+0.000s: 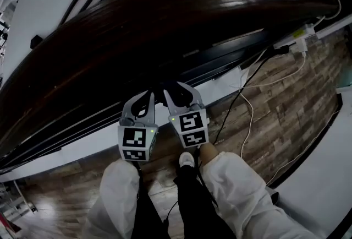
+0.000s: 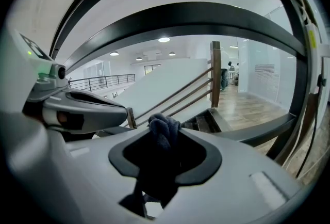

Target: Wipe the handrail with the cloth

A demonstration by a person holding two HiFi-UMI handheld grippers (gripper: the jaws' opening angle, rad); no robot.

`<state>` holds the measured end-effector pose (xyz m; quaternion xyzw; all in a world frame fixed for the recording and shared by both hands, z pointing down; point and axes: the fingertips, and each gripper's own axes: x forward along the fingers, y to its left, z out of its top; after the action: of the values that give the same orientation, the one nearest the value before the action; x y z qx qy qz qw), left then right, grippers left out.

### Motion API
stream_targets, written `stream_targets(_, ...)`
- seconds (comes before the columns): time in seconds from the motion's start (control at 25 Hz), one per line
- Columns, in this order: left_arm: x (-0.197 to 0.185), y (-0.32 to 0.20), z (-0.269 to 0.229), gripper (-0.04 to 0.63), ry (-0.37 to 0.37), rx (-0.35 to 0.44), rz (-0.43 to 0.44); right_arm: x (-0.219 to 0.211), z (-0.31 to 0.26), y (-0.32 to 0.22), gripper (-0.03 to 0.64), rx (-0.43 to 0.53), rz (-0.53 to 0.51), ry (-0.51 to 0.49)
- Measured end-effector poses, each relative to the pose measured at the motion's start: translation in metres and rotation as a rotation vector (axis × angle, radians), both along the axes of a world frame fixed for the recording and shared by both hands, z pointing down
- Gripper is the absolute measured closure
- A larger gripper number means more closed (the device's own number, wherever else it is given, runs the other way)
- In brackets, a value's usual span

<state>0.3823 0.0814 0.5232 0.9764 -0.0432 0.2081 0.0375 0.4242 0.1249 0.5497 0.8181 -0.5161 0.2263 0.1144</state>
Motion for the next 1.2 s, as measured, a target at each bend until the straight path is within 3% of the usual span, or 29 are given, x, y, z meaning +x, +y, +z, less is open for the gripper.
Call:
stream_targets(0.36,0.057,0.038,-0.006,0.595,-0.004,0.007,0.057,0.053,-0.003,0.039,0.486,0.008,0.043,0.0)
stream_targets(1.04,0.165,0.132,0.0,0.595,-0.005,-0.014,0.207,0.19,-0.004,0.144,0.486,0.019,0.215,0.019)
stream_targets(1.2,0.181,0.148,-0.002,0.595,0.001,-0.031,0.231,0.21,-0.007,0.158,0.486,0.009,0.229,0.059)
